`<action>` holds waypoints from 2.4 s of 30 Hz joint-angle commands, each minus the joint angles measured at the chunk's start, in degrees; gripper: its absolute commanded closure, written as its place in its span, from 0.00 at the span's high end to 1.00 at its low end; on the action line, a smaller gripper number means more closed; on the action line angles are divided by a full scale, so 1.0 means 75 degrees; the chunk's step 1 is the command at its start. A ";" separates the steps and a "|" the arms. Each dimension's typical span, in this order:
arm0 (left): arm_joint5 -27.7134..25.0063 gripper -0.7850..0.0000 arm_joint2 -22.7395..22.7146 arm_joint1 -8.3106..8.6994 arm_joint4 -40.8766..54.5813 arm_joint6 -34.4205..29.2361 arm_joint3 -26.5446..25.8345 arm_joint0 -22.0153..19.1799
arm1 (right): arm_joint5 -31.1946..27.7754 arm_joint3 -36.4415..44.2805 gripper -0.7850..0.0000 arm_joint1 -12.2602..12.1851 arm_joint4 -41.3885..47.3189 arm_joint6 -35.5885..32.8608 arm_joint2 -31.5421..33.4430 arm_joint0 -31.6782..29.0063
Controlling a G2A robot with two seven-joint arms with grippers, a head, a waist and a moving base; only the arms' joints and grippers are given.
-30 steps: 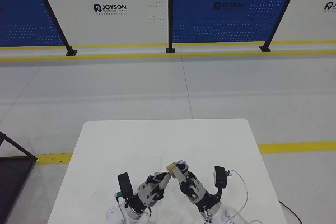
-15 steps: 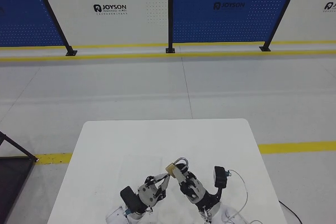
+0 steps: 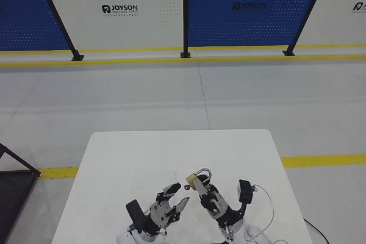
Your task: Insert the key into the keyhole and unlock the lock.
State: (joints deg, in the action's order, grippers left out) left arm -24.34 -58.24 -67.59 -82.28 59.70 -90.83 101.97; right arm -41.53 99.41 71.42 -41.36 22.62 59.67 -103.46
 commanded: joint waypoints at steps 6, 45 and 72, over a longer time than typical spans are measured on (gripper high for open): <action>-0.2054 1.00 -0.1153 0.0349 0.1230 -0.0277 -0.0909 0.0926 | -0.0048 -0.0094 0.00 -0.0060 0.0116 -0.0173 0.0269 -0.0090; -0.3956 1.00 -0.3830 0.0816 0.3595 -0.1255 -0.0935 0.2231 | 0.3741 -0.2463 1.00 0.0675 -0.1373 -0.4388 -0.2905 0.2473; -0.3956 1.00 -0.3830 0.0816 0.3595 -0.1255 -0.0935 0.2231 | 0.1983 0.2037 1.00 -0.0558 -0.2885 -0.2750 0.0222 -0.0945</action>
State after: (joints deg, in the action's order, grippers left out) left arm -54.01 -86.97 -61.47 -55.32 50.28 -97.84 118.70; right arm -26.66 114.69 67.23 -62.99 2.00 61.33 -110.54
